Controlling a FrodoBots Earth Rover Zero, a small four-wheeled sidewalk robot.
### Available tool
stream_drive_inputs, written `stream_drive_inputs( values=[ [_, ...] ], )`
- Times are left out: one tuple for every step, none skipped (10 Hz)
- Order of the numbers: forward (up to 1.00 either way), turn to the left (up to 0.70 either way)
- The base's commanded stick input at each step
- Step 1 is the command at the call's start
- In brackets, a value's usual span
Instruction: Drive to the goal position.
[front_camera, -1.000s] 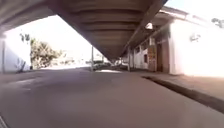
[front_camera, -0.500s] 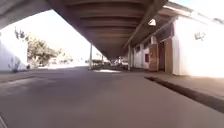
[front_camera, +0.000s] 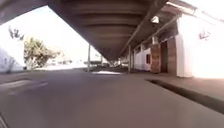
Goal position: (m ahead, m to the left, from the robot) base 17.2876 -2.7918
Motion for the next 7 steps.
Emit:
stream_drive_inputs(
  values=[
    [0.94, 0.01],
    [0.94, 0.01],
    [0.94, 0.01],
    [0.94, 0.01],
    [0.94, 0.01],
    [0.94, 0.01],
    [0.94, 0.01]
  ],
)
